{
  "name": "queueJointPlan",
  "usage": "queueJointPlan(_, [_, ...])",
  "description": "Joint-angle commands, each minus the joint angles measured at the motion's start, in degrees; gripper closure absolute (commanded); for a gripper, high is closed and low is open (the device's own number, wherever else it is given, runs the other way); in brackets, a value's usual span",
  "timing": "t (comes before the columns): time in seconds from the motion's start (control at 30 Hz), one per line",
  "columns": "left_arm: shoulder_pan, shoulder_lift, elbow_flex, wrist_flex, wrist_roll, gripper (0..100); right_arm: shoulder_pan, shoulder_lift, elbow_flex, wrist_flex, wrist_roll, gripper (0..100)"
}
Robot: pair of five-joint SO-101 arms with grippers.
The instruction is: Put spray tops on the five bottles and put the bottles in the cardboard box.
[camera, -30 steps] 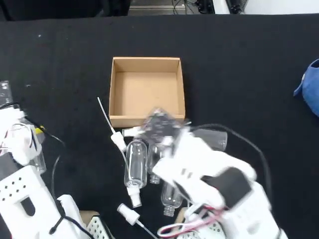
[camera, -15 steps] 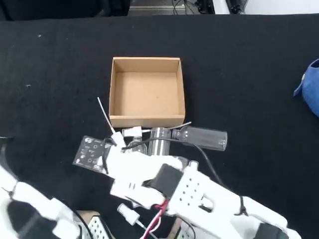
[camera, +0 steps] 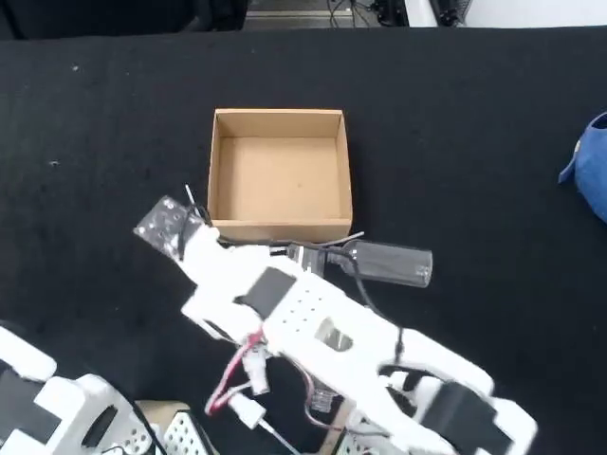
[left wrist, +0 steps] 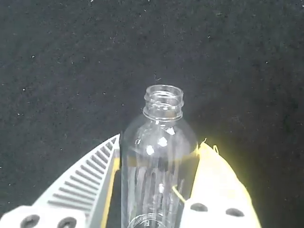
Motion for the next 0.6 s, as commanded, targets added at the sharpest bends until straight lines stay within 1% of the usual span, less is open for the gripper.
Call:
queueJointPlan(0.0, [-0.22,-0.44,-4.09,-0.70,0.53,97,1.93,6.64,-8.40,-1.32,-2.81,97.7])
queueJointPlan(0.13, [-0.75,-0.44,-4.09,-0.70,0.18,97,4.31,12.53,-11.74,-1.23,-6.86,88.4])
queueJointPlan(0.17, [-0.75,-0.44,-4.09,-0.70,0.18,97,4.75,13.49,-12.26,-1.23,-7.74,87.7])
queueJointPlan(0.33, [-0.75,-0.44,-4.09,-0.70,0.18,97,5.80,16.13,-13.14,-1.67,-10.02,91.9])
queueJointPlan(0.57, [-0.75,-0.44,-4.09,-0.70,0.18,97,8.79,17.89,-12.88,-4.13,-9.49,92.0])
